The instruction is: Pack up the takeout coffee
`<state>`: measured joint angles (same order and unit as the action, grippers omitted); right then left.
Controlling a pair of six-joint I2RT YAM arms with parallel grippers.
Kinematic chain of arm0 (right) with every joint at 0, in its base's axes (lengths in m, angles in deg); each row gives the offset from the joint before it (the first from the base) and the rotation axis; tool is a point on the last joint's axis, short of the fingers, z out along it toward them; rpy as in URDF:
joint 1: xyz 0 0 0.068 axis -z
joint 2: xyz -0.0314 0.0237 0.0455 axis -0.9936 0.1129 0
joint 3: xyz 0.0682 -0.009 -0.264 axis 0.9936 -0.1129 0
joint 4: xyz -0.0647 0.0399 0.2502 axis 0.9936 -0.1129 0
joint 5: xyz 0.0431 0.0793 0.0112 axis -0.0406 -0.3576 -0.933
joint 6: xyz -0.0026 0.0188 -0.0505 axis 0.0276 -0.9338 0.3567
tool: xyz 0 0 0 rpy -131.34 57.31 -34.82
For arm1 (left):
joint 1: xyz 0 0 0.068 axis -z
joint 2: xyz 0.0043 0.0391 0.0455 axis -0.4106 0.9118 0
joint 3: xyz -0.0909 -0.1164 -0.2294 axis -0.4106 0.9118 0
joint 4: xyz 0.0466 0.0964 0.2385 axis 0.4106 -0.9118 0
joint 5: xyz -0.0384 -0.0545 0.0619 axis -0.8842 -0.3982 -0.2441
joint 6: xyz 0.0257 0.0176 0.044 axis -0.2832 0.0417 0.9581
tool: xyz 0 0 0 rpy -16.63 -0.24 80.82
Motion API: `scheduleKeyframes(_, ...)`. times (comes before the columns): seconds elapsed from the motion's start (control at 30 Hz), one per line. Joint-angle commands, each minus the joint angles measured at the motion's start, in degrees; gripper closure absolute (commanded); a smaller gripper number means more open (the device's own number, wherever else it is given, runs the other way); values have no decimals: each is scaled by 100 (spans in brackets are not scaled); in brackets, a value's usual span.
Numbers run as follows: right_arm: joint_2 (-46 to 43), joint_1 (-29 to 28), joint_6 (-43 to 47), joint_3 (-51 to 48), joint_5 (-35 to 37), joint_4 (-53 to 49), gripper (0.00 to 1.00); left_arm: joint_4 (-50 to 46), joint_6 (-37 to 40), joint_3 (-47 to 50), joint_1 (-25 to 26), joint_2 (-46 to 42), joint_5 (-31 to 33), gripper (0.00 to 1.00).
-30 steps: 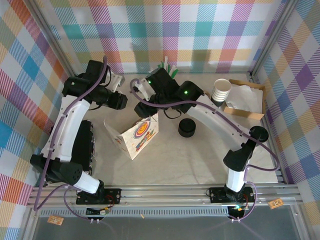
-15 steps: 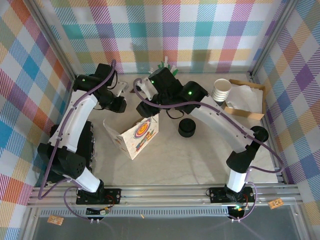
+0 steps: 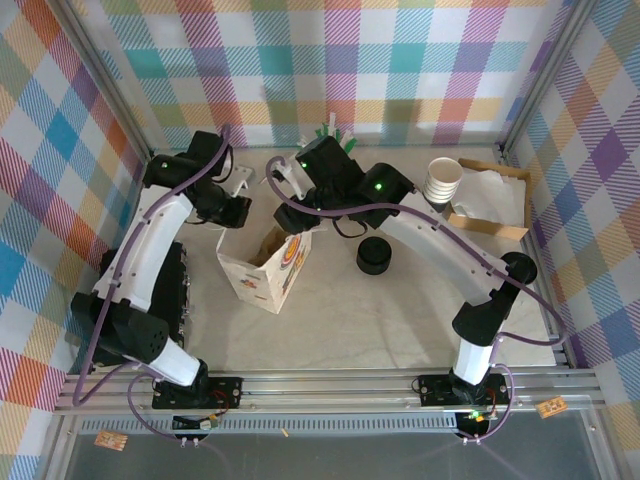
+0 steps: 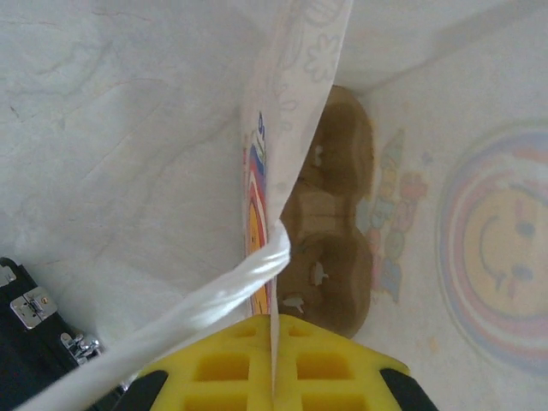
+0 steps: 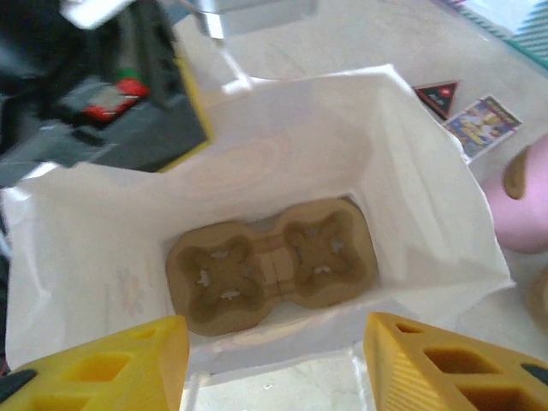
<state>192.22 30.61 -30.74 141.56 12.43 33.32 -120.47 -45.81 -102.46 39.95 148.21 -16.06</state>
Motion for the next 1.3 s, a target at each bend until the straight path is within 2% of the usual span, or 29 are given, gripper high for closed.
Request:
scheduleKeyframes(0.0, -31, 35, -151, 105, 529, 0, 42, 276, -291, 261, 71, -603, -143, 100)
scheduleKeyframes(0.2, -455, 28, -168, -405, 693, 583, 42, 878, -669, 1092, 324, -1592, -44, 100)
scheduleKeyframes(0.43, -1013, 35, 236, -1126, -115, 1353, 41, 1453, -1080, 1949, 953, -2257, 428, 100)
scheduleKeyframes(0.53, -818, 37, 395, -771, -508, 1022, 43, 1498, -1299, 1997, 961, -2162, 300, 100)
scheduleKeyframes(0.63, -382, 32, 274, -15, -556, 307, 44, 1494, -1745, 1876, 961, -1912, 222, 100)
scheduleKeyframes(0.8, 668, 39, -464, 1651, -477, -1311, 50, 1397, -2661, 1561, 960, -1409, 15, 100)
scheduleKeyframes(0.9, 1079, 34, -920, 2261, -446, -1841, 56, 1205, -3161, 1382, 956, -1233, -21, 100)
scheduleKeyframes(1.13, 1507, 35, -1803, 2604, -469, -2183, 65, 1386, -4558, 1589, 954, -1349, -231, 100)
scheduleKeyframes(1.27, 1712, 35, -2207, 2731, -272, -2341, 67, 1662, -5046, 1781, 961, -1564, -197, 100)
